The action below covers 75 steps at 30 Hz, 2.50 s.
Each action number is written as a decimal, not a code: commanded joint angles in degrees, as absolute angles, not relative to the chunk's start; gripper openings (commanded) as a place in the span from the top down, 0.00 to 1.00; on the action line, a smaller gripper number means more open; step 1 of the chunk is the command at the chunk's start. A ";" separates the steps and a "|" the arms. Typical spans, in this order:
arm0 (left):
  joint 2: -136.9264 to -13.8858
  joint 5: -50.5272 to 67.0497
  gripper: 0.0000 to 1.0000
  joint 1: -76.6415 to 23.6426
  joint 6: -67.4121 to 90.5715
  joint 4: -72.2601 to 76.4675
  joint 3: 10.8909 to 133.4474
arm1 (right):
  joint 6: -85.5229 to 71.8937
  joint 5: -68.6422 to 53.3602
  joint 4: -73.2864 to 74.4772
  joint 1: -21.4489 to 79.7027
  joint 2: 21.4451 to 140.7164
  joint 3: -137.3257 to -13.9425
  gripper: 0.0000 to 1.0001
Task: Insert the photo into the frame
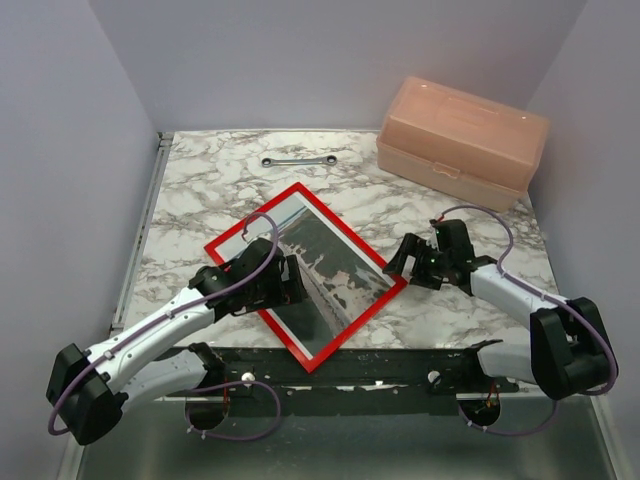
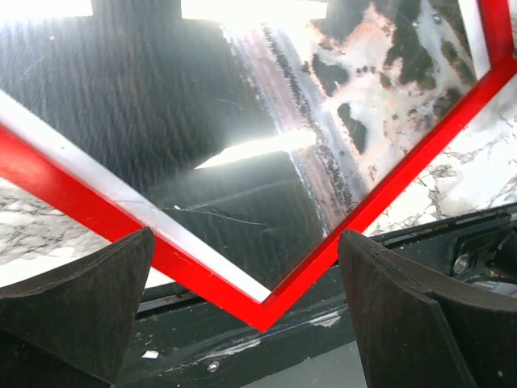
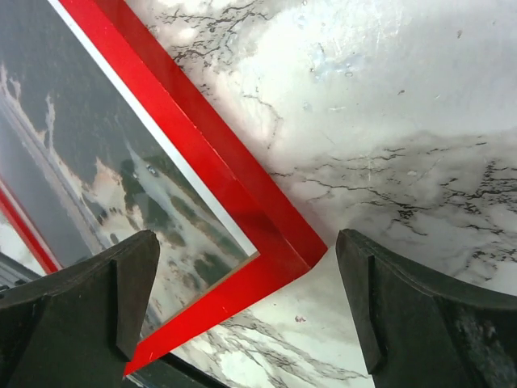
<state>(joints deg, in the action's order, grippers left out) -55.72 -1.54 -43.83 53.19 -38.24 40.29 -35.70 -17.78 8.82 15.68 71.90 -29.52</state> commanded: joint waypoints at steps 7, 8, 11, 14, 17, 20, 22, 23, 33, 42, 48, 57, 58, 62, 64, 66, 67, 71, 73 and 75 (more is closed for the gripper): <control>-51.91 -2.68 0.01 -37.93 56.34 -42.73 34.68 | -32.14 -14.47 13.83 15.56 75.86 -34.67 0.00; -51.58 -2.44 0.01 -37.31 56.65 -42.88 34.03 | -31.86 -14.55 14.12 15.55 76.43 -35.64 0.00; -50.77 -1.94 0.02 -34.53 57.72 -43.31 32.00 | -31.02 -15.83 14.43 15.55 78.80 -37.88 0.00; -50.31 -1.30 0.02 -31.76 58.36 -43.61 30.15 | -30.54 -18.02 13.85 15.56 81.75 -39.71 0.00; -49.78 1.10 0.02 -29.04 57.99 -42.01 27.86 | -30.27 -20.07 13.12 15.56 84.42 -40.93 0.00; -49.27 4.68 0.02 -26.60 57.19 -38.35 25.40 | -30.37 -22.23 12.29 15.56 86.95 -41.69 0.00; -49.05 6.52 0.03 -25.65 56.96 -35.53 24.14 | -30.59 -24.11 11.27 15.64 88.23 -41.84 0.00; -49.13 7.53 0.03 -25.27 56.77 -34.39 23.72 | -30.86 -25.44 10.38 15.64 88.86 -41.54 0.01; -56.89 11.60 0.04 -23.95 54.30 -26.57 25.10 | -32.68 -31.38 7.60 15.91 89.13 -37.64 0.03; -65.89 16.04 0.04 -23.96 50.38 -21.45 30.98 | -36.02 -35.41 8.50 15.83 83.39 -31.00 0.04; -71.37 18.05 0.04 -23.99 48.57 -20.39 36.65 | -39.86 -37.22 10.45 15.86 75.93 -26.52 0.04; -82.80 20.22 0.04 -26.84 46.61 -19.36 46.27 | -41.49 -35.69 15.52 15.97 66.84 -23.19 0.05; -83.97 20.15 0.04 -27.40 46.58 -19.36 47.32 | -41.55 -35.60 15.72 15.97 66.38 -22.84 0.05; -89.09 20.04 0.04 -29.29 46.23 -18.98 51.51 | -42.79 -35.97 16.29 16.08 64.30 -21.35 0.06; -91.81 20.00 0.04 -29.85 45.74 -19.78 54.45 | -43.59 -36.20 16.27 16.17 62.90 -20.26 0.07; -94.29 19.54 0.04 -30.22 45.16 -21.11 57.27 | -43.69 -36.25 17.06 16.26 61.65 -19.50 0.07; -95.22 19.37 0.04 -30.31 44.79 -21.67 58.47 | -43.69 -36.37 17.51 16.34 61.21 -19.21 0.07; -98.27 17.79 0.04 -30.42 43.12 -24.63 62.94 | -43.27 -36.90 19.12 17.15 59.36 -18.90 0.08; -99.32 16.71 0.04 -30.39 42.19 -26.17 64.64 | -42.87 -36.91 20.05 17.78 58.95 -19.26 0.09; -99.77 15.79 0.04 -30.39 41.46 -27.32 65.75 | -42.23 -37.47 20.67 18.48 59.03 -19.72 0.09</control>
